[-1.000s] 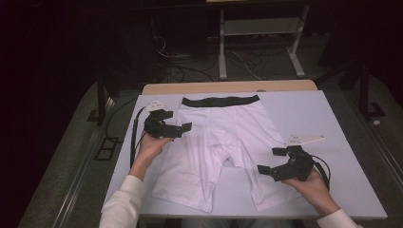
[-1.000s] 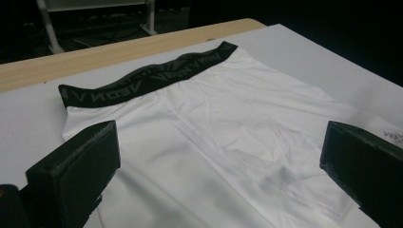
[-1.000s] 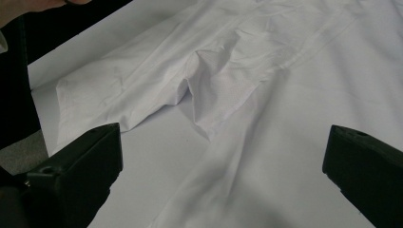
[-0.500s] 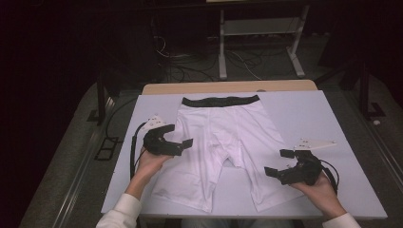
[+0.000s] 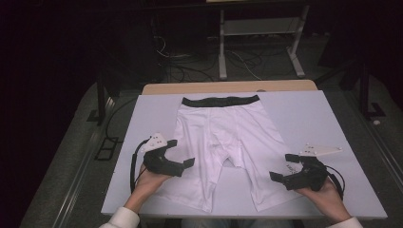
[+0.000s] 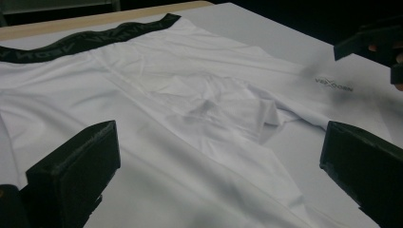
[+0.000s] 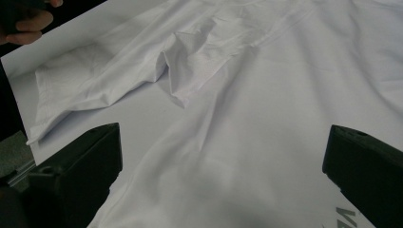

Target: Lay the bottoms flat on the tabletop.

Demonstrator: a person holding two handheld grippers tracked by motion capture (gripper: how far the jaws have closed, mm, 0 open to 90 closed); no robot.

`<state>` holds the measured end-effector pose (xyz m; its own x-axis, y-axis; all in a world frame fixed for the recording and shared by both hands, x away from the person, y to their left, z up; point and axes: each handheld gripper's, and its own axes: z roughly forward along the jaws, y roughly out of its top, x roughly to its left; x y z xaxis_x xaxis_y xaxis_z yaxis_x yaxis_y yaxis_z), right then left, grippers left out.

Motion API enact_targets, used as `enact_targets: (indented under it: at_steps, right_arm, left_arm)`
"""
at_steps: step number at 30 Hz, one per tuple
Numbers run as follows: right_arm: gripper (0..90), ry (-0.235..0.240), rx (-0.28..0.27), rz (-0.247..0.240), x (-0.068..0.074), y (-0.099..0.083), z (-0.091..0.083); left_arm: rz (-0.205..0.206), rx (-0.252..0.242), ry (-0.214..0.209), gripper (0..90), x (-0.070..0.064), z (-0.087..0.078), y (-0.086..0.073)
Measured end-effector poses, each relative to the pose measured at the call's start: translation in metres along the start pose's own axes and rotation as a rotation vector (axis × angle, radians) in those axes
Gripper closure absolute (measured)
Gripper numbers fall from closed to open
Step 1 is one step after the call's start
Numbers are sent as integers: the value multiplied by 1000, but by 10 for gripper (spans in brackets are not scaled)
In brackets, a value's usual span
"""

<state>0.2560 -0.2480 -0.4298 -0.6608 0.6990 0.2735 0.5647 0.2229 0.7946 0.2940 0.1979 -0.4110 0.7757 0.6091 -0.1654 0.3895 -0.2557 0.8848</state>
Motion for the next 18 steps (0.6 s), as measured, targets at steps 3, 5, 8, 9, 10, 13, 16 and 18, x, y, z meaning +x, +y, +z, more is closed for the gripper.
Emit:
enact_targets:
  at_steps: [3,5,8,9,10,13,16,18]
  right_arm:
    - [0,-6,-1,-6,-1,-3,-2]
    - [0,-5,0,-8,-2,-4,-3]
    - [0,-15,3,-16,-5,-6,-5]
    - [0,-18,-2,-15,-6,-7,-5]
    - [0,-17,-6,-14,-7,-7,-5]
    - [0,-15,2,-19,-8,-8,-4]
    - [0,-15,3,-28,-9,-8,-3]
    - [0,-16,-7,-33,-9,-8,-4]
  left_arm:
    - [12,10,-11,0,-5,-6,-8]
    - [13,8,-9,0,-7,-10,-13]
    - [17,7,0,0,-7,-16,-20]
    - [12,10,4,0,-6,-16,-22]
    - [6,13,1,0,-5,-17,-24]
    - [3,33,3,0,-2,-14,-28]
    - [-7,42,0,0,0,-12,-29]
    - [-6,47,-3,0,0,-11,-30]
